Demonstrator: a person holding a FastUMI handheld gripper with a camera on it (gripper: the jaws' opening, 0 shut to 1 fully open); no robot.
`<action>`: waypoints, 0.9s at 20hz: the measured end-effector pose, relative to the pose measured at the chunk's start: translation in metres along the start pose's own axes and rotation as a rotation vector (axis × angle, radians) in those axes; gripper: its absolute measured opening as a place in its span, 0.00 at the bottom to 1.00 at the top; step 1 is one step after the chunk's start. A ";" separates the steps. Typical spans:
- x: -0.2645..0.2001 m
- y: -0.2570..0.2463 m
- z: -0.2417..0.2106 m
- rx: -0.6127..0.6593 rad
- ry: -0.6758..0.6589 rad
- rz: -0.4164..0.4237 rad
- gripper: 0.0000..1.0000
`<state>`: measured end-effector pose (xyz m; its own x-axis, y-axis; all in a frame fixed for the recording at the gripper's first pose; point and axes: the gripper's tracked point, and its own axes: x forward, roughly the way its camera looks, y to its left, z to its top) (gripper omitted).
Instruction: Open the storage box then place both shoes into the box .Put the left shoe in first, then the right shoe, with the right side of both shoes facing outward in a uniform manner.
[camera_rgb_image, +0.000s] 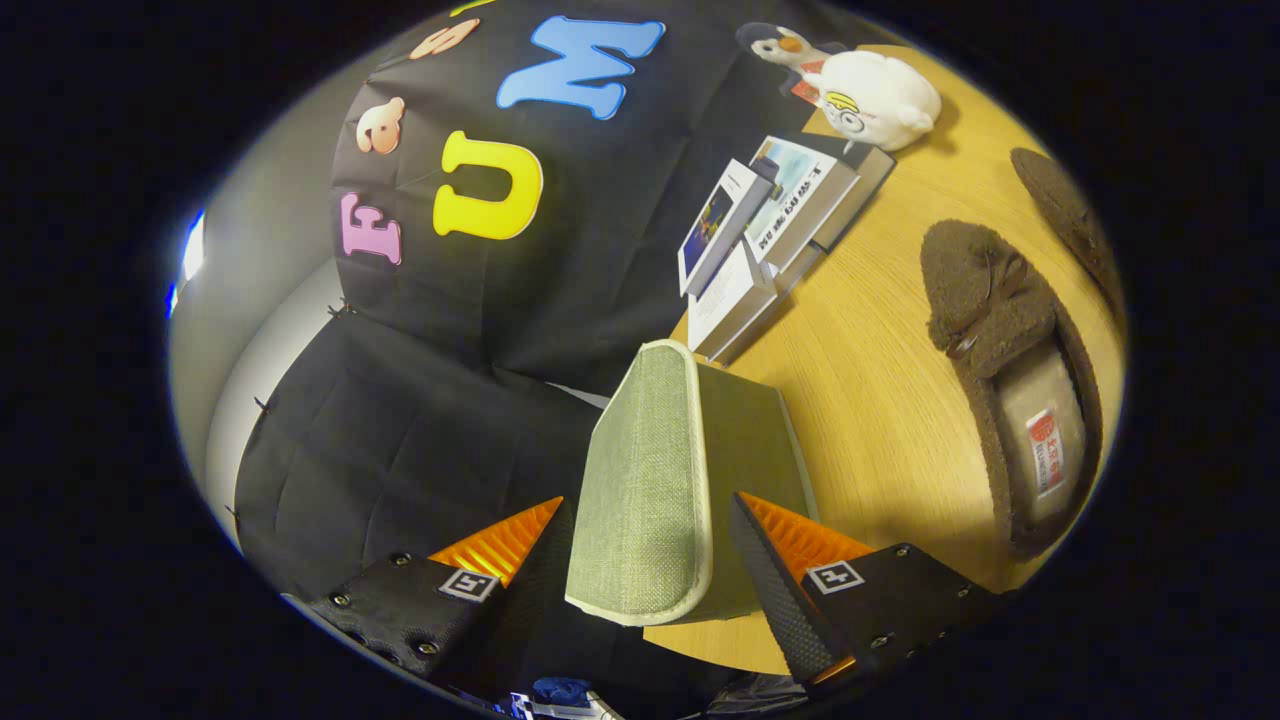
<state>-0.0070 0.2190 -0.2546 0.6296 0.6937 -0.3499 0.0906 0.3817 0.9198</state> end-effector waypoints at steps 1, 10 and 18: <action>0.004 -0.004 -0.003 0.025 0.017 -0.001 0.96; 0.021 -0.004 -0.030 0.246 0.134 0.105 0.91; 0.015 -0.005 -0.022 0.294 0.104 0.111 0.46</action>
<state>-0.0152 0.2405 -0.2684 0.5674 0.7854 -0.2474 0.2547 0.1183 0.9598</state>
